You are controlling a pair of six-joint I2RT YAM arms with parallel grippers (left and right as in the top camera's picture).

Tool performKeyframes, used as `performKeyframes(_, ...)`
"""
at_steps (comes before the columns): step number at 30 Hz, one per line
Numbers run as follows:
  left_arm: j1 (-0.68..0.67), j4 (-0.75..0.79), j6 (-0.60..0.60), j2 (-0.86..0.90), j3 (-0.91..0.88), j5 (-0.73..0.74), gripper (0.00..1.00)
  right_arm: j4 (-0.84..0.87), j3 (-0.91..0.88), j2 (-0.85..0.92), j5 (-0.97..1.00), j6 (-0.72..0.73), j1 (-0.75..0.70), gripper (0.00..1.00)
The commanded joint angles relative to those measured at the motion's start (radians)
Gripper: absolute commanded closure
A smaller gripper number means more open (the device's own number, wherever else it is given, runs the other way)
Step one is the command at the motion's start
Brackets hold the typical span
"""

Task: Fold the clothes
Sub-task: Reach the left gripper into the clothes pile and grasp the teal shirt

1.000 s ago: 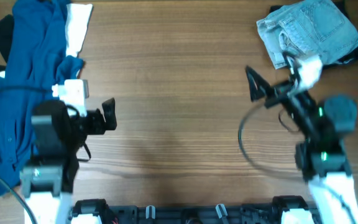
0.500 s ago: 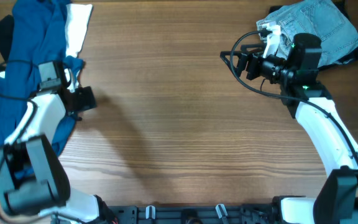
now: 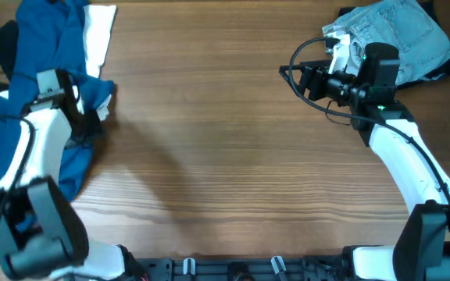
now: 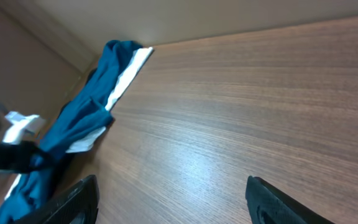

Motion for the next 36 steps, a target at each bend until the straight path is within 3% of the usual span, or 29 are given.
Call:
performKeyframes(1, -0.071, -0.010, -0.003, -0.191, 0.055, 0.106, 0.96, -0.001, 0.016, 0.014, 0.025, 0.035, 0.002, 0.25)
performKeyframes(2, -0.092, -0.004, -0.003, -0.240, 0.055, 0.106, 0.96, -0.005, 0.016, 0.014, 0.025, 0.035, 0.002, 0.25)
performKeyframes(4, -0.113, 0.011, -0.002, -0.305, 0.055, 0.106, 0.80, -0.005, 0.016, 0.014, 0.025, 0.035, 0.002, 0.24)
performKeyframes(5, -0.112, 0.011, -0.003, -0.325, 0.055, 0.106, 0.79, -0.005, 0.016, 0.014, 0.024, 0.035, 0.002, 0.24)
performKeyframes(7, -0.111, -0.002, -0.002, -0.322, 0.053, 0.106, 0.96, -0.009, 0.016, 0.014, 0.024, 0.035, 0.002, 0.24)
performKeyframes(10, -0.111, -0.015, -0.003, -0.282, 0.051, 0.107, 0.94, -0.011, 0.016, 0.014, 0.024, 0.035, 0.002, 0.23)
performKeyframes(11, -0.111, -0.030, -0.003, -0.265, 0.050, 0.125, 0.78, -0.014, 0.016, 0.014, 0.024, 0.035, 0.002, 0.23)
performKeyframes(14, -0.111, -0.082, -0.002, -0.217, 0.050, 0.216, 0.59, -0.019, 0.016, 0.014, 0.026, 0.029, 0.013, 0.22)
performKeyframes(16, -0.117, -0.117, 0.002, -0.167, 0.050, 0.356, 0.55, -0.021, 0.016, 0.017, 0.070, 0.024, 0.032, 0.20)
performKeyframes(18, -0.151, -0.142, 0.022, -0.095, 0.050, 0.369, 0.56, -0.023, 0.016, 0.017, 0.110, 0.024, 0.034, 0.19)
performKeyframes(23, -0.252, -0.163, 0.028, 0.068, 0.050, 0.290, 0.55, -0.023, 0.016, 0.017, 0.138, 0.024, 0.034, 0.14)
performKeyframes(26, -0.299, -0.302, 0.022, 0.077, 0.051, 0.188, 0.57, -0.023, 0.016, 0.019, 0.138, 0.024, 0.034, 0.13)
performKeyframes(27, -0.301, -0.346, -0.006, 0.068, 0.051, 0.183, 0.50, -0.023, 0.016, 0.019, 0.138, 0.024, 0.034, 0.13)
performKeyframes(29, -0.301, -0.432, -0.106, 0.009, 0.051, 0.150, 0.48, -0.023, 0.016, 0.019, 0.138, 0.024, 0.034, 0.13)
performKeyframes(32, -0.285, -0.483, -0.274, -0.027, 0.050, -0.045, 0.37, -0.023, 0.016, 0.019, 0.138, 0.024, 0.034, 0.13)
performKeyframes(36, -0.221, -0.463, -0.273, -0.023, 0.002, -0.033, 0.18, -0.023, 0.016, 0.019, 0.138, 0.024, 0.034, 0.12)
